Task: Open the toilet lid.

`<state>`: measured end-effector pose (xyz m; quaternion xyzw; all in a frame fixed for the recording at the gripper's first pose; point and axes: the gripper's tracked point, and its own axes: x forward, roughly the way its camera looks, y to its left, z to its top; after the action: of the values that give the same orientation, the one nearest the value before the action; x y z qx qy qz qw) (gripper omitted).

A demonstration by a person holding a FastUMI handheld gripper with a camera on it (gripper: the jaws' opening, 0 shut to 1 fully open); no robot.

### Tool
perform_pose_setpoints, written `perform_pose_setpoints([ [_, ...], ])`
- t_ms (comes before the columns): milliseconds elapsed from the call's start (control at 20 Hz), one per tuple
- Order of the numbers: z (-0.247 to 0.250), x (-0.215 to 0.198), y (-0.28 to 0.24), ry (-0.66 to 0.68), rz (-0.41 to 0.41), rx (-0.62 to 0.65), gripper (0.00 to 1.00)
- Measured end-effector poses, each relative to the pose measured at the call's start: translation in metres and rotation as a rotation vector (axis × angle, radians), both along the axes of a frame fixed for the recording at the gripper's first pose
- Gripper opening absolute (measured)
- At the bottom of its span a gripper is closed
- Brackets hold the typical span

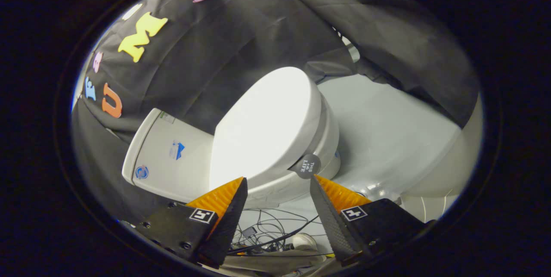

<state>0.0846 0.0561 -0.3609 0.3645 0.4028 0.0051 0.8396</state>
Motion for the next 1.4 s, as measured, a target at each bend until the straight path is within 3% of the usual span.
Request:
perform_pose_setpoints([
  [350, -0.044, 0.022, -0.011, 0.065, -0.07, 0.037, 0.77],
  [750, -0.073, 0.034, 0.003, 0.107, -0.076, 0.069, 0.6],
  [1400, -0.061, 0.044, 0.0, 0.108, -0.167, 0.191, 0.19],
])
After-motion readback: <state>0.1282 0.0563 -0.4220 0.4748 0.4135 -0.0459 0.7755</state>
